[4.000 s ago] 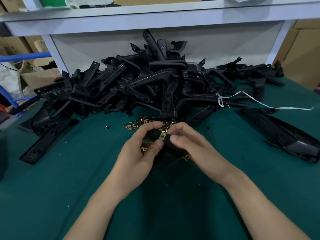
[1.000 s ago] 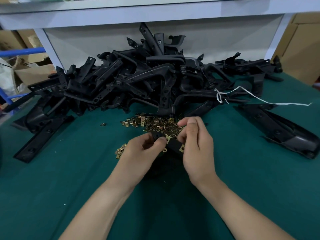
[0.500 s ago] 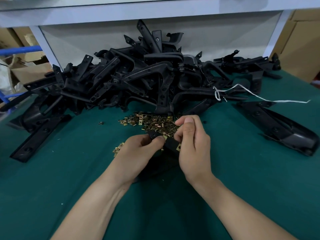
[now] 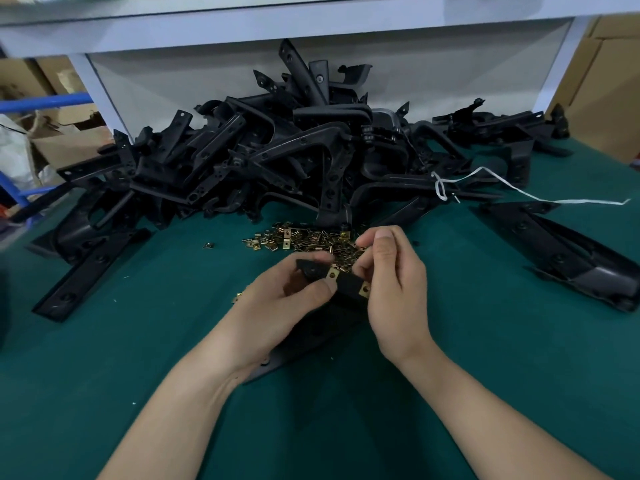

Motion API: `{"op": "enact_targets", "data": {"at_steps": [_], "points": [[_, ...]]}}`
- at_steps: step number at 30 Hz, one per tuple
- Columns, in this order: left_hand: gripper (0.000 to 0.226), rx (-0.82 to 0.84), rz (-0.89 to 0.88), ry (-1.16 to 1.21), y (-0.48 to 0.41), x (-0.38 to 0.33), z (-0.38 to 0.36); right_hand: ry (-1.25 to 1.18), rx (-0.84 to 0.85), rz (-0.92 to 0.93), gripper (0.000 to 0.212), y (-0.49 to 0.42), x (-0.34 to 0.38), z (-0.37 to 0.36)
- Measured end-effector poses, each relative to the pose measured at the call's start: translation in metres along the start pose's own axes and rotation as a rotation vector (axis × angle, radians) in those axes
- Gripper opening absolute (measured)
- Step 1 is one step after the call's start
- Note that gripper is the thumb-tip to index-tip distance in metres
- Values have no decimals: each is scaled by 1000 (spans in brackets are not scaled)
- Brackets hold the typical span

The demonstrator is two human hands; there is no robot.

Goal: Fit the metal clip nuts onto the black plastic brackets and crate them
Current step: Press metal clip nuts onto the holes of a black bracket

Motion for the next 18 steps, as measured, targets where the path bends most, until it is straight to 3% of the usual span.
{"op": "enact_targets", "data": {"at_steps": [3, 18], "points": [[27, 36, -46, -104, -1, -2, 1, -20, -13, -22, 30, -2, -2, 3], [24, 9, -157, -233, -5, -11, 0, -27, 5, -71, 31, -1, -7, 2]]}}
Point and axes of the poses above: each hand's wrist, its own y-axis away from the middle knuckle, its own z-axis out of the back of the hand, x = y × z, the point moved 9 cm from there along -y, towards the middle knuckle, and after that the axes turned 1 degree about x, right-handed, at the moved point
